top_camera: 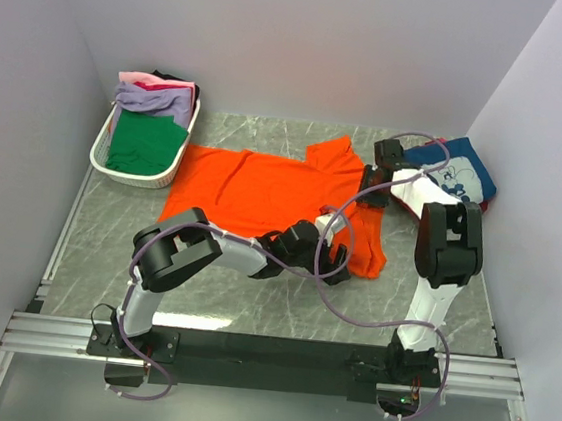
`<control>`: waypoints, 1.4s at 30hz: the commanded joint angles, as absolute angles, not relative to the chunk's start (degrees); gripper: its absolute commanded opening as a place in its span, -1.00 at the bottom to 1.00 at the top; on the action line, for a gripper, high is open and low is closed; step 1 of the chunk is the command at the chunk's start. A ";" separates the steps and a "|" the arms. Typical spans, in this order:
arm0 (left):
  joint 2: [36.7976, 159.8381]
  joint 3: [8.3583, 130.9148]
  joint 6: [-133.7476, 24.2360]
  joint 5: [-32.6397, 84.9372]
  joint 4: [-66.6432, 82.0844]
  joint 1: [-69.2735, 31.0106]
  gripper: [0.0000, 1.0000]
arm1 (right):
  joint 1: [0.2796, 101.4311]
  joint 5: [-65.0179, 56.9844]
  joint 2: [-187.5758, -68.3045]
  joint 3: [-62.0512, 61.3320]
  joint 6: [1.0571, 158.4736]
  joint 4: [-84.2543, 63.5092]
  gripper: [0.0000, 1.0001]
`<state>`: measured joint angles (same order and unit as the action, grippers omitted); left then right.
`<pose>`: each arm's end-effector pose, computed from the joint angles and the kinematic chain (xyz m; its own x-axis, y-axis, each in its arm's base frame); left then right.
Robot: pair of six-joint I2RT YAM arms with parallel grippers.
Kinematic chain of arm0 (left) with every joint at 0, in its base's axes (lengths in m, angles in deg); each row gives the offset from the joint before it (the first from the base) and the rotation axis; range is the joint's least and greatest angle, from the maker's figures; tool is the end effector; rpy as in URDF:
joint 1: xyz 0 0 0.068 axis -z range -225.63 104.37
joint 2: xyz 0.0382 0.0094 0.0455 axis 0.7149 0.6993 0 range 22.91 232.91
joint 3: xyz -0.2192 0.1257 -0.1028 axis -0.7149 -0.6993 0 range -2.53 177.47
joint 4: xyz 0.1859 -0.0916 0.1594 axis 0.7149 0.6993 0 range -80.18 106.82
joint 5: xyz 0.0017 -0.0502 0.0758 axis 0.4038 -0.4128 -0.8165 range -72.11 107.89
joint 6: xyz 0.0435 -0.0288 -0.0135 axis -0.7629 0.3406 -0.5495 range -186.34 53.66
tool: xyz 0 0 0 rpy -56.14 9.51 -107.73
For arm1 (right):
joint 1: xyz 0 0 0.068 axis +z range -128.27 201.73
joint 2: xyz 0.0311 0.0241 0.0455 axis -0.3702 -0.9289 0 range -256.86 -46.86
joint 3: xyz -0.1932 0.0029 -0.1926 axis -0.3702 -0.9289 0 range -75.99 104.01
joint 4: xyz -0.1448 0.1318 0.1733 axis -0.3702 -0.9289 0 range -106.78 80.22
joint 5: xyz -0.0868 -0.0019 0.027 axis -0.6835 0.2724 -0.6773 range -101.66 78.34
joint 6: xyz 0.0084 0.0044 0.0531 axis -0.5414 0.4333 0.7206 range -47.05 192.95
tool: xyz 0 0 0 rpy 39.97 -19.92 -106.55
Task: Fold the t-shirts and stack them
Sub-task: Fold the tshirt
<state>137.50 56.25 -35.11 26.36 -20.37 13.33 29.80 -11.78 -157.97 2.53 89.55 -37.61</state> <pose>0.2098 -0.3588 0.1374 -0.6654 0.1113 -0.7381 0.6677 0.5308 -0.5219 0.4039 0.0572 0.1830 -0.8650 0.1659 -0.4736 0.1124 0.9839 0.1392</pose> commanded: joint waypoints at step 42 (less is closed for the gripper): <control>102.80 28.76 -31.09 14.98 0.42 -25.94 0.81 | 32.89 -13.07 -119.36 -32.75 96.59 -44.94 -0.09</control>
